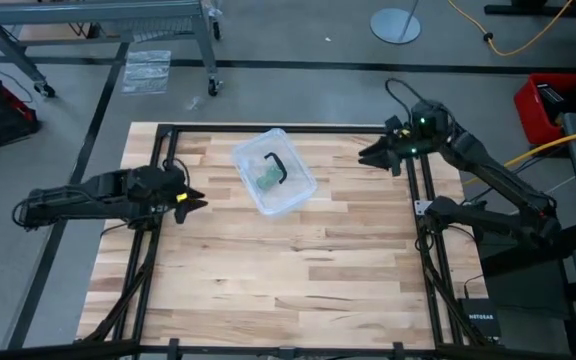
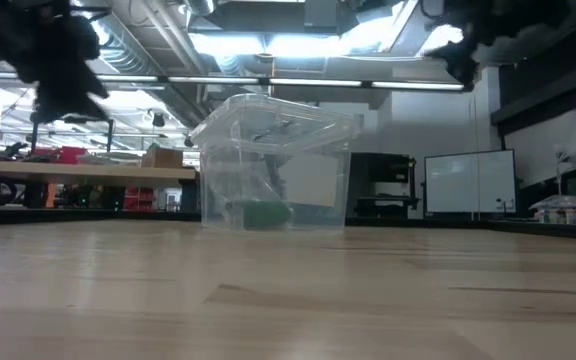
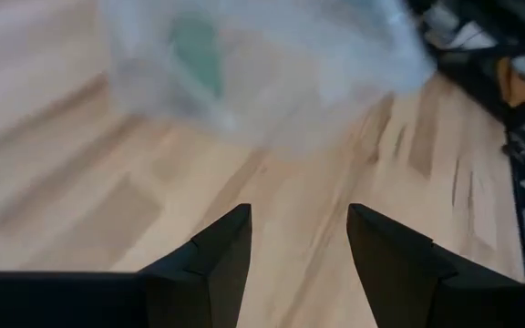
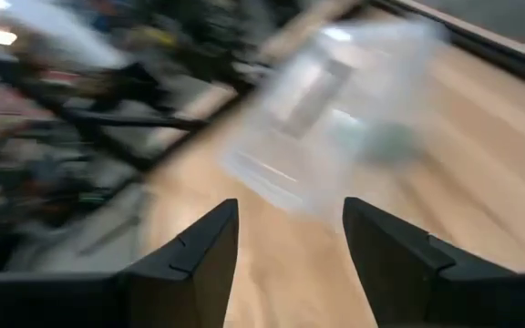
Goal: Roll bandage
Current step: Return to Home Position
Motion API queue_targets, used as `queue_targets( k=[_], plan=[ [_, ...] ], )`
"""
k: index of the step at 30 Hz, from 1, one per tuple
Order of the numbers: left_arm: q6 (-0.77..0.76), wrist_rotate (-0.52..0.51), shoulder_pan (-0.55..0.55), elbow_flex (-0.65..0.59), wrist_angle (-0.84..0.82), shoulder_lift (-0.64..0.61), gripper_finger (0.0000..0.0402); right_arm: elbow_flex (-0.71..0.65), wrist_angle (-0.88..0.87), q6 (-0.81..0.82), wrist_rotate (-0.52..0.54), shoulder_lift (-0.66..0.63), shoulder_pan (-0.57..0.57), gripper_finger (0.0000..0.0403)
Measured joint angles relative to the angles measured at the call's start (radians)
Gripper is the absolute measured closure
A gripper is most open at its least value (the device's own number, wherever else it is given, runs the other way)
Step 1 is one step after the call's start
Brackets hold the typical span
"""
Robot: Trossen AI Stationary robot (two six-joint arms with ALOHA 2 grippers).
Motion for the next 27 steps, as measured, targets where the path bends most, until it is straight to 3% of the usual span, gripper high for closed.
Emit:
queue_targets(
  k=[5, 14, 19, 27],
  plan=[
    [0.169, -0.001, 0.000, -0.077, 0.200, 0.000, 0.0226, -0.003, -0.148, -0.067, 0.215, -0.054, 0.000, 0.0201],
    [0.245, -0.001, 0.000, -0.253, 0.439, -0.002, 0.0226, -0.179, -0.048, -0.031, 0.228, -0.186, 0.000, 0.0201],
    [0.257, 0.005, 0.000, -0.323, 0.504, -0.002, 0.0226, -0.346, 0.154, 0.057, 0.171, -0.264, 0.000, 0.0201],
    [0.319, 0.006, 0.000, -0.358, 0.507, -0.002, 0.0226, -0.592, 0.652, 0.267, 0.096, -0.304, 0.024, 0.0201]
  ],
)
